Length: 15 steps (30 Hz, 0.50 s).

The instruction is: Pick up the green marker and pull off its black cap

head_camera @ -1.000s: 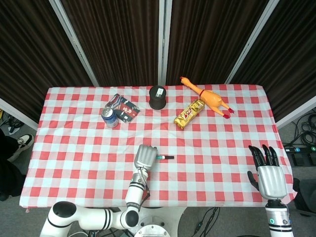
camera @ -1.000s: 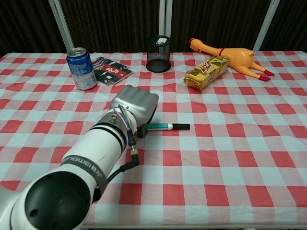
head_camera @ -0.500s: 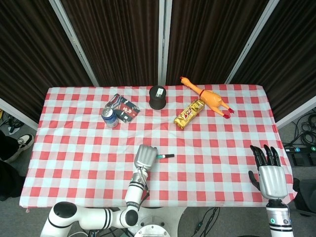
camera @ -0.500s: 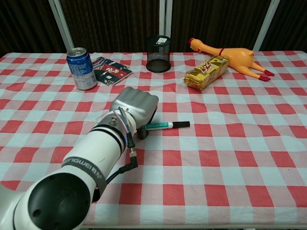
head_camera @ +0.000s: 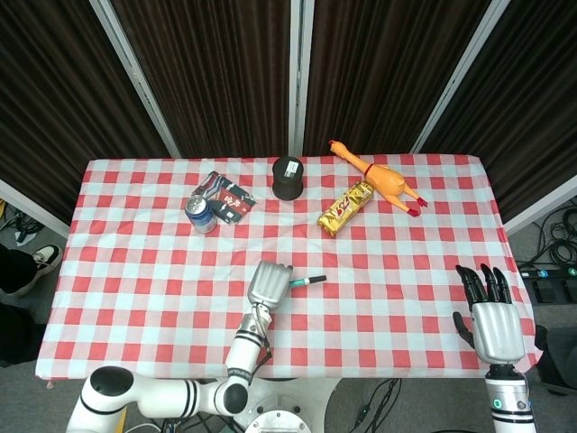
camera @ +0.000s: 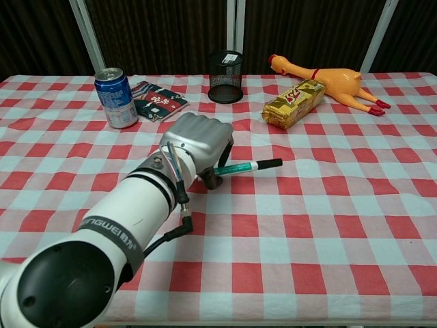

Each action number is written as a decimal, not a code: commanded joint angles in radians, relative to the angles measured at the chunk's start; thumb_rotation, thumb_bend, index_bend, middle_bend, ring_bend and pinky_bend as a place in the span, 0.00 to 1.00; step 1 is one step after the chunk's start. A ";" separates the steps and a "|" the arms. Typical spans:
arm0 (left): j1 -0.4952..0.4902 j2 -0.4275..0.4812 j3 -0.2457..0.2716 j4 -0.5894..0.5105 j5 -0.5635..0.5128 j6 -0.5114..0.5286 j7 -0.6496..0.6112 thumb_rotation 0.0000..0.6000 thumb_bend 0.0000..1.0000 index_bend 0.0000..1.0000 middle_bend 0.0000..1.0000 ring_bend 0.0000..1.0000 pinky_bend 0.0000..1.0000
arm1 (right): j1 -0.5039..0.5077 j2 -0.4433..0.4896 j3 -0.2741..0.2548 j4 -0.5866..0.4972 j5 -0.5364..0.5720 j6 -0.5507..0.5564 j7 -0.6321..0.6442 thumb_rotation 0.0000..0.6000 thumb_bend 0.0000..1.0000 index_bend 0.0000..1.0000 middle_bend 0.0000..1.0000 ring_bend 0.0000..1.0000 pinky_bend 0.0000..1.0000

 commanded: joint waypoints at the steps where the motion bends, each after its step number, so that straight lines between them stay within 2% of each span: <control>1: -0.005 0.029 -0.011 -0.064 0.027 0.004 -0.012 1.00 0.44 0.59 0.62 0.61 0.62 | 0.019 -0.020 0.013 0.013 -0.055 0.027 0.002 1.00 0.22 0.16 0.21 0.01 0.06; 4: -0.014 0.038 -0.014 -0.113 0.028 0.008 0.005 1.00 0.44 0.59 0.62 0.62 0.62 | 0.051 -0.028 0.026 -0.012 -0.097 0.020 -0.012 1.00 0.22 0.27 0.26 0.04 0.11; 8: -0.031 0.033 -0.022 -0.148 0.013 0.015 0.033 1.00 0.45 0.59 0.62 0.62 0.62 | 0.110 -0.034 0.059 -0.078 -0.109 -0.040 -0.101 1.00 0.22 0.32 0.31 0.06 0.13; 11: -0.046 0.032 -0.030 -0.160 0.004 0.021 0.055 1.00 0.45 0.59 0.62 0.62 0.62 | 0.162 -0.063 0.086 -0.109 -0.081 -0.112 -0.155 1.00 0.22 0.41 0.39 0.10 0.16; 15: -0.064 0.042 -0.043 -0.180 -0.013 0.031 0.094 1.00 0.45 0.59 0.62 0.62 0.62 | 0.222 -0.112 0.114 -0.126 -0.018 -0.199 -0.229 1.00 0.22 0.43 0.39 0.10 0.18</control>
